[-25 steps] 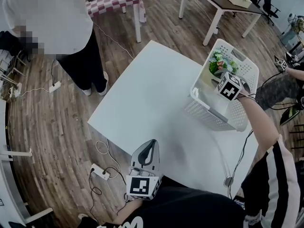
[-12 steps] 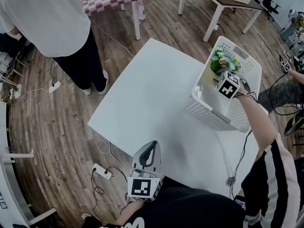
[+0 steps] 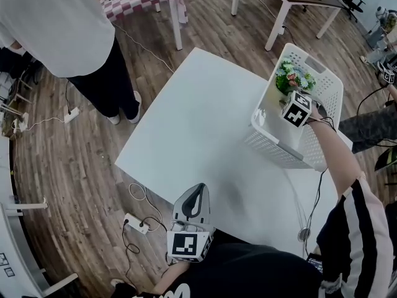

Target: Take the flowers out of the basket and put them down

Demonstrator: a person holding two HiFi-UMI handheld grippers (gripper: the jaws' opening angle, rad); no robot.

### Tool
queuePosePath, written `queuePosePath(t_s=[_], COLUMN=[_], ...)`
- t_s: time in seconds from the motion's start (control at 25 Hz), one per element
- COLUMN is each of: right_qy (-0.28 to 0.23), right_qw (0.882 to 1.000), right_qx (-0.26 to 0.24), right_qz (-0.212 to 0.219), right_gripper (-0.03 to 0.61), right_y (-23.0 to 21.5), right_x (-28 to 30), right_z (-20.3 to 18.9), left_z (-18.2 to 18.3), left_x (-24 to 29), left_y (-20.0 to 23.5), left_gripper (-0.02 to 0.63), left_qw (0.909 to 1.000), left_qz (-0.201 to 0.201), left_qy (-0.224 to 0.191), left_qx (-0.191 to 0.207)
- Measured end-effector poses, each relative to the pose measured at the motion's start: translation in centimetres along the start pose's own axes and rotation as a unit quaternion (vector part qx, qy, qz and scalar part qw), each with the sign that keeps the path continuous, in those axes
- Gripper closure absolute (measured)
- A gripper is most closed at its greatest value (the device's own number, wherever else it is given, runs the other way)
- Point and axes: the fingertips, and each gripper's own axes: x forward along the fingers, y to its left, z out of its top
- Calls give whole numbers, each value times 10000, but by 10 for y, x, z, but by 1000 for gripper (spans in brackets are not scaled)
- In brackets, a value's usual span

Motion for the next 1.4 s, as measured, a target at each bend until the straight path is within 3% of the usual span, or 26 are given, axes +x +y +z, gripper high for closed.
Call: queuePosePath(t_s=[0.4,1.4], right_qy=[-31,-249], right_qw=[9992,9990], right_qx=[385,5], right_qz=[37,-379], right_gripper=[477,480], right_y=[-5,-17], right_x=[-2,-91], right_z=[-2,26], left_z=[2,28], left_x=[4,-4], left_y=[-5,-32], left_gripper=[607,607], left_qw=[9999,9974], left_qz=[-76,-392], left_qy=[-17,-606], left_qx=[93,87])
